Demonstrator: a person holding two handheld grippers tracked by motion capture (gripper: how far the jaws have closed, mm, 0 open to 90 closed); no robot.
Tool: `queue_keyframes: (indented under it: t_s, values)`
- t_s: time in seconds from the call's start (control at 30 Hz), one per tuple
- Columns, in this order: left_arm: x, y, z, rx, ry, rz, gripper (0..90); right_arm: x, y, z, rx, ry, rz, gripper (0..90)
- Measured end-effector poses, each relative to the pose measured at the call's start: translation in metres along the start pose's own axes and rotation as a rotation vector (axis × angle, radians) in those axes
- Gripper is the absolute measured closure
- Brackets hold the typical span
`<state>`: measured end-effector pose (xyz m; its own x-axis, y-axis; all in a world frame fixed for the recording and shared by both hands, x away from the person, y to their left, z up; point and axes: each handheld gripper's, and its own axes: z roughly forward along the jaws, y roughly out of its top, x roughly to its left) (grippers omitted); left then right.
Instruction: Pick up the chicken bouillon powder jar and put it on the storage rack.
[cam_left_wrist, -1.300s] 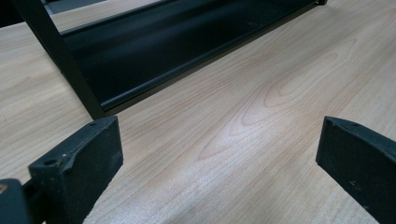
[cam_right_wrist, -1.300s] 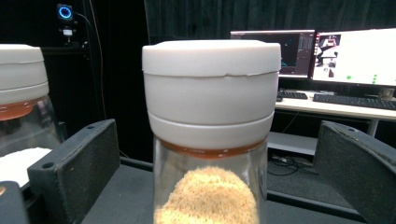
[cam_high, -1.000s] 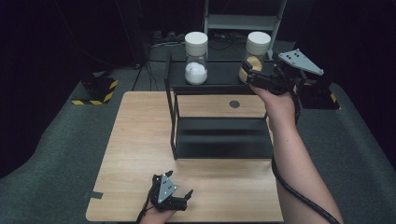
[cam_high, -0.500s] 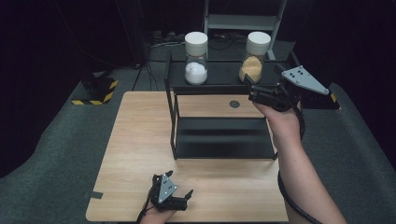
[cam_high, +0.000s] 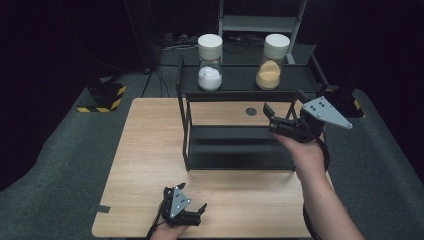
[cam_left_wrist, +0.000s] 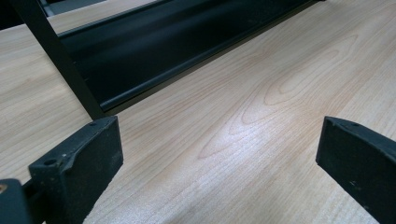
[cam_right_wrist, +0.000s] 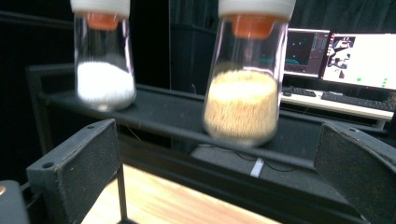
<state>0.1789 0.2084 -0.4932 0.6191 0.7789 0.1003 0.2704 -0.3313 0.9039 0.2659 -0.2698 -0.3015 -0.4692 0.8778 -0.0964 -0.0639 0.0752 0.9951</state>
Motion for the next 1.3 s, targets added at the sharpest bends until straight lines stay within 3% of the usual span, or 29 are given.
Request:
queue_keyframes:
  t_s: [0.77,1.3]
  values:
    - [-0.003,0.000,0.000,-0.001,0.008,0.017,0.9,0.012,-0.073,-0.039,0.099,0.020,-0.065,0.0]
    - [-0.004,0.001,0.000,0.002,0.009,0.025,0.9,0.031,-0.128,-0.058,0.239,0.040,-0.124,0.0]
